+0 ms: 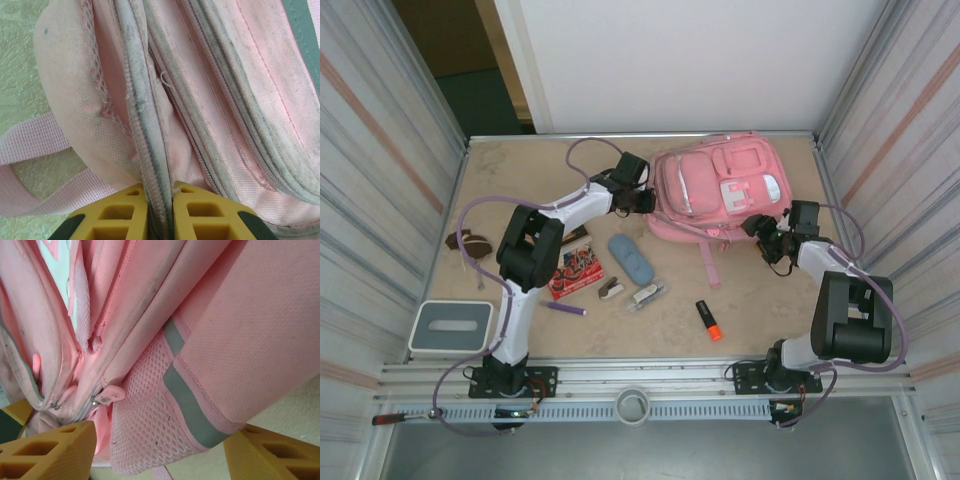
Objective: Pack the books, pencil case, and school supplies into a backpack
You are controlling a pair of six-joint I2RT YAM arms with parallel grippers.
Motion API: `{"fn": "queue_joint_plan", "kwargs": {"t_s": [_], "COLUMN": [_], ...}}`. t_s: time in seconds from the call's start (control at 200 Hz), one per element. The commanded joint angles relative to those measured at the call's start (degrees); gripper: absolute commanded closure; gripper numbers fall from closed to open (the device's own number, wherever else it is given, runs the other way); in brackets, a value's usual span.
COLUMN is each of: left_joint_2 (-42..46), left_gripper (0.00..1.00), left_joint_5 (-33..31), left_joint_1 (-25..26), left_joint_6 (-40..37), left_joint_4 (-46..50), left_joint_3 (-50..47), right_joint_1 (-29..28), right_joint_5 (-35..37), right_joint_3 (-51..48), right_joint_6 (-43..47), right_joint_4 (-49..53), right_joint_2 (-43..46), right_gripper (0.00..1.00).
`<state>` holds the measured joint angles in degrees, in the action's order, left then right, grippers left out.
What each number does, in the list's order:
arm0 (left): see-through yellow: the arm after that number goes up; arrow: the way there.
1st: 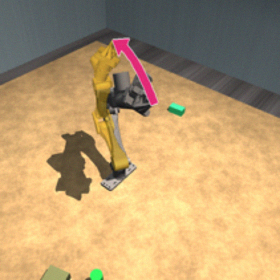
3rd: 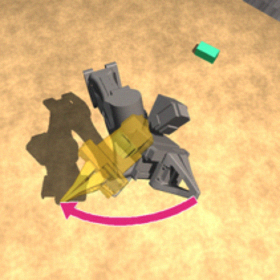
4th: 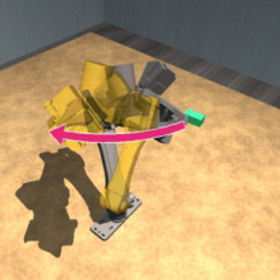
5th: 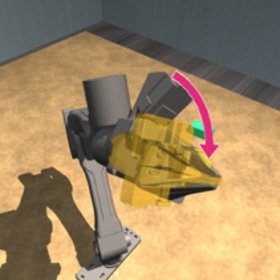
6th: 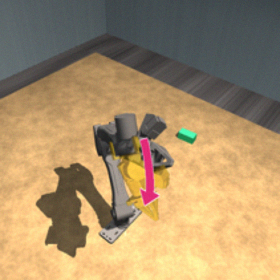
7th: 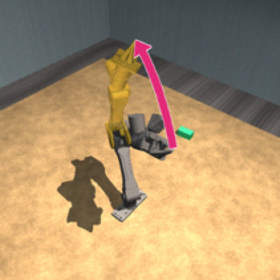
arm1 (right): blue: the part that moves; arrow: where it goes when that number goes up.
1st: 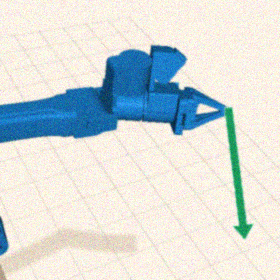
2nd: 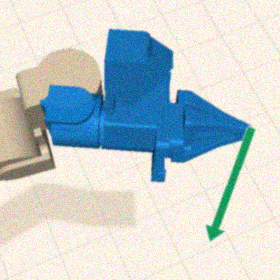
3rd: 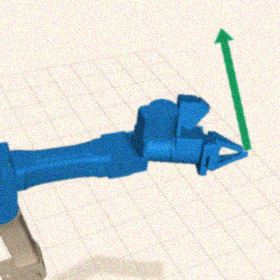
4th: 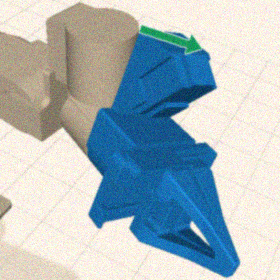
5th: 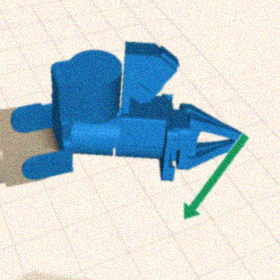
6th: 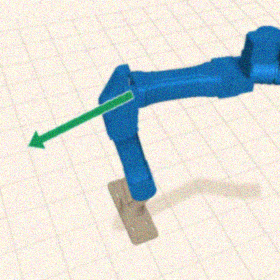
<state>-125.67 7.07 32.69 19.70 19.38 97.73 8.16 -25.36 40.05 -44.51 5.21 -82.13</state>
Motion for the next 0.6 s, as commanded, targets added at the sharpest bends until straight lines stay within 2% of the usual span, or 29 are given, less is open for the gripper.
{"fn": "queue_joint_plan", "kwargs": {"t_s": [0.0, 0.17, 0.255, 0.296, 0.476, 0.596], "left_joint_2": [3.05, 3.33, 2.96, 2.73, 1.18, 0.49], "left_gripper": [0.85, 0.85, 0.85, 0.85, 0.83, 0.76], "left_joint_5": [3.14, 3.27, 4.11, 4.51, 4.97, 4.88], "left_joint_1": [0.36, -0.49, -1.25, -1.63, -2.92, -4.30], "left_joint_6": [-3.43, -4.27, -4.30, -4.40, -5.72, -6.97], "left_joint_4": [-1.44, -2.23, -2.41, -2.46, -1.98, -0.23], "left_joint_3": [-1.21, -2.41, -2.35, -2.24, 0.25, 3.33], "right_joint_1": [1.95, 2.12, 2.05, 1.82, -2.18, -6.53], "right_joint_5": [0.40, -2.16, -2.60, -2.54, 1.39, 5.62], "right_joint_3": [-2.16, -1.09, -0.63, -0.81, -2.18, -5.81], "right_joint_6": [-1.57, -5.41, -8.09, -9.41, -14.25, -21.80], "right_joint_4": [-1.79, -7.53, -10.80, -12.46, -16.14, -22.00], "right_joint_2": [1.35, -2.78, -5.32, -5.86, -4.22, -1.14], "right_gripper": [0.30, 0.28, 0.33, 0.38, 0.76, 0.89]}}
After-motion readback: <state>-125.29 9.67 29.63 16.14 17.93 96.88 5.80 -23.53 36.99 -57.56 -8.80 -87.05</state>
